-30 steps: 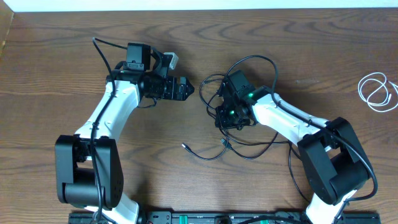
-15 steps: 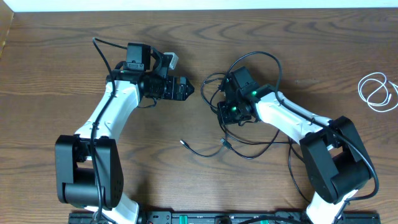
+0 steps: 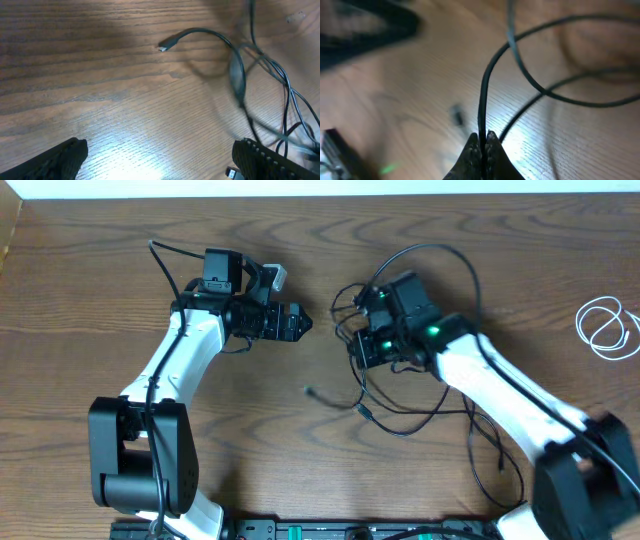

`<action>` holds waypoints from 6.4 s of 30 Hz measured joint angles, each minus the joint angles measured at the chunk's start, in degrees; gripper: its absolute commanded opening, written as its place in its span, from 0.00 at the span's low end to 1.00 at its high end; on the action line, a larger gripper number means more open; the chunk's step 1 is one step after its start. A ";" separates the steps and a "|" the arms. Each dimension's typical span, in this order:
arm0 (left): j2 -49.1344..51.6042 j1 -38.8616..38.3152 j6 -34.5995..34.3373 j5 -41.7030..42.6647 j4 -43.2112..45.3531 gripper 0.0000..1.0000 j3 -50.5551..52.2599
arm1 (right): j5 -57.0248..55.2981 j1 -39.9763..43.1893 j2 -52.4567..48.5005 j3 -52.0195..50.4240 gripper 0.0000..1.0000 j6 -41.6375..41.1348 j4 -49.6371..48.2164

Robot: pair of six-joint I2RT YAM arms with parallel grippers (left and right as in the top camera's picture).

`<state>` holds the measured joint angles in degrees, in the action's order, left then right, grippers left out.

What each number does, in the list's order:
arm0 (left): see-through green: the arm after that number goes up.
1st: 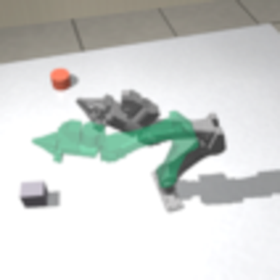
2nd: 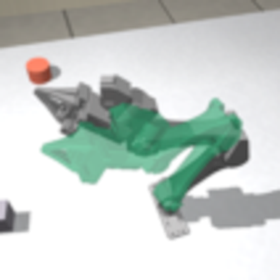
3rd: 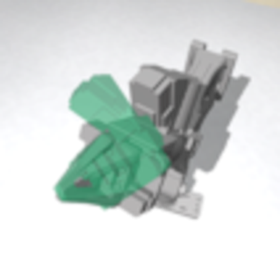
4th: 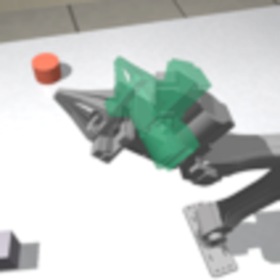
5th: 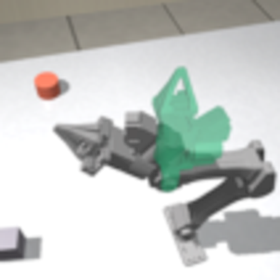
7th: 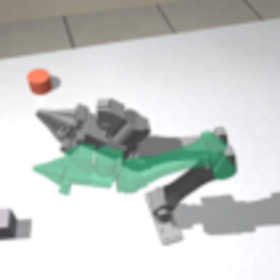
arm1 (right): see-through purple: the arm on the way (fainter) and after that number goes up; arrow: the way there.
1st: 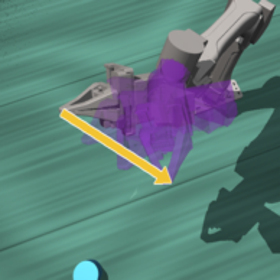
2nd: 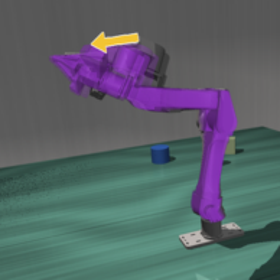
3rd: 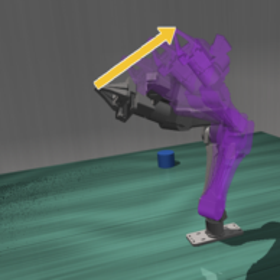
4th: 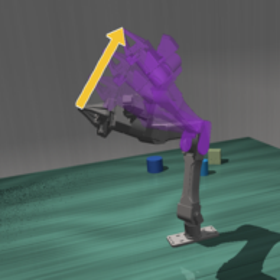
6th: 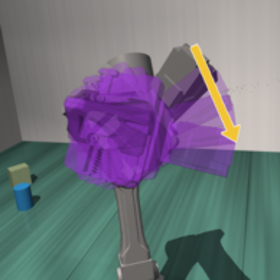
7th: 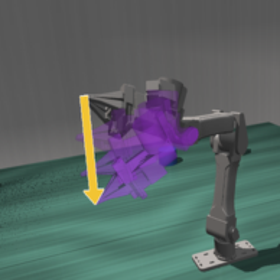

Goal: Untangle cables

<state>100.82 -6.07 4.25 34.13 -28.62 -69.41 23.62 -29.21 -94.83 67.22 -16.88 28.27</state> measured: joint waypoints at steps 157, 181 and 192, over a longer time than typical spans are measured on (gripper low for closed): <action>0.00 0.00 0.00 -0.02 0.28 0.98 0.00 | -6.56 4.66 -17.49 0.57 0.01 -19.91 -14.82; 0.00 0.00 0.00 -0.02 0.35 0.98 0.00 | 17.57 6.78 -6.38 0.50 0.56 10.25 11.17; 0.00 0.00 0.00 -0.02 0.33 0.98 0.00 | 9.90 4.94 -6.38 0.50 0.57 20.31 21.20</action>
<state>100.82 -6.07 4.25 34.11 -28.29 -69.41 33.52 -24.27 -101.21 67.72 3.42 49.47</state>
